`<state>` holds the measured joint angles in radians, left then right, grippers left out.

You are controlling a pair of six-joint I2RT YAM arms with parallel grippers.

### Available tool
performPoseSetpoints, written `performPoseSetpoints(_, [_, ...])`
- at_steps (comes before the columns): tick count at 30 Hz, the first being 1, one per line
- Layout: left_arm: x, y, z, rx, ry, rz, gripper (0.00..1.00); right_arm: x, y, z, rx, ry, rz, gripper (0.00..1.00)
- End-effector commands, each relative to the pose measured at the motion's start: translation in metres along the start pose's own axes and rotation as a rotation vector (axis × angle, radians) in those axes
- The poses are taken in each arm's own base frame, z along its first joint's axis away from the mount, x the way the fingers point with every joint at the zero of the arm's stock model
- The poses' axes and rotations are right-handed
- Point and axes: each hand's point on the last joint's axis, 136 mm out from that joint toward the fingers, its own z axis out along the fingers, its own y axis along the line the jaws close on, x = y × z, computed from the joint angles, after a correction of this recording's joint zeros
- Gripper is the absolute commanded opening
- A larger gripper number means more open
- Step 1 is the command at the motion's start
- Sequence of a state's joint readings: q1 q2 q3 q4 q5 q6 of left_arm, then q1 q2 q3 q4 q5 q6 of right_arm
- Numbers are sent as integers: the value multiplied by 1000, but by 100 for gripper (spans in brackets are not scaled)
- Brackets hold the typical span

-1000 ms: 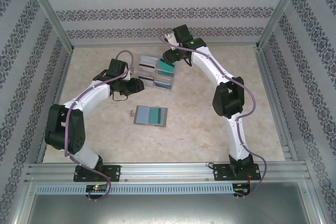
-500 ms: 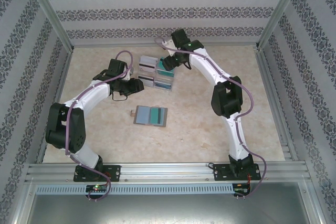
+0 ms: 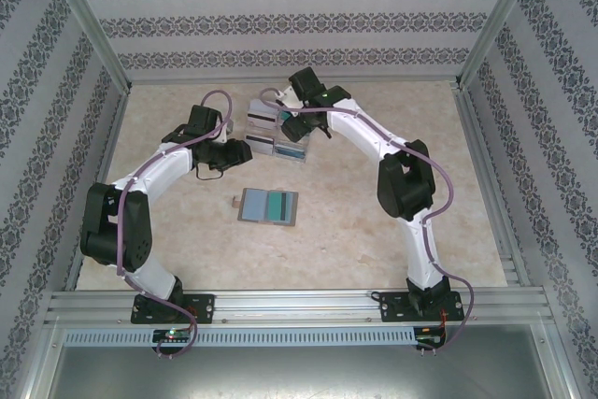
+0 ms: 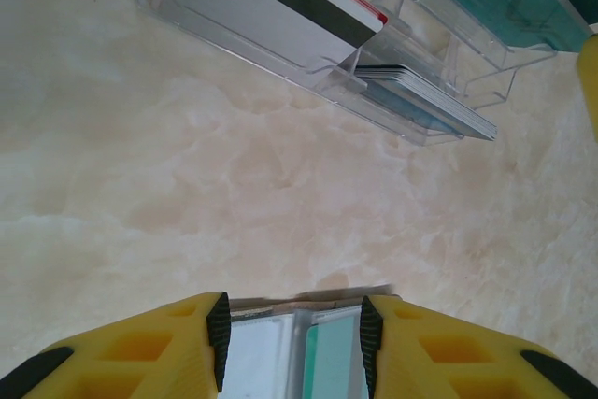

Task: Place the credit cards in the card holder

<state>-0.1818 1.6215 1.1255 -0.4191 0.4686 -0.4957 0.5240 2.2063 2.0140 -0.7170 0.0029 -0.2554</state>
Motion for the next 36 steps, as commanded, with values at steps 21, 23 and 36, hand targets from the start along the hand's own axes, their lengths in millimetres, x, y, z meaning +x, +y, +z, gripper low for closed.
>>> performPoseSetpoints(21, [0, -5, -6, 41, -14, 25, 44, -32, -53, 9, 62, -32, 75, 67])
performPoseSetpoints(23, [0, -4, -6, 38, -13, 24, 43, -32, -52, 13, 62, -25, 71, 68])
performPoseSetpoints(36, [2, -3, -5, 39, -6, 24, 44, -23, -41, 27, 37, 9, 57, 67])
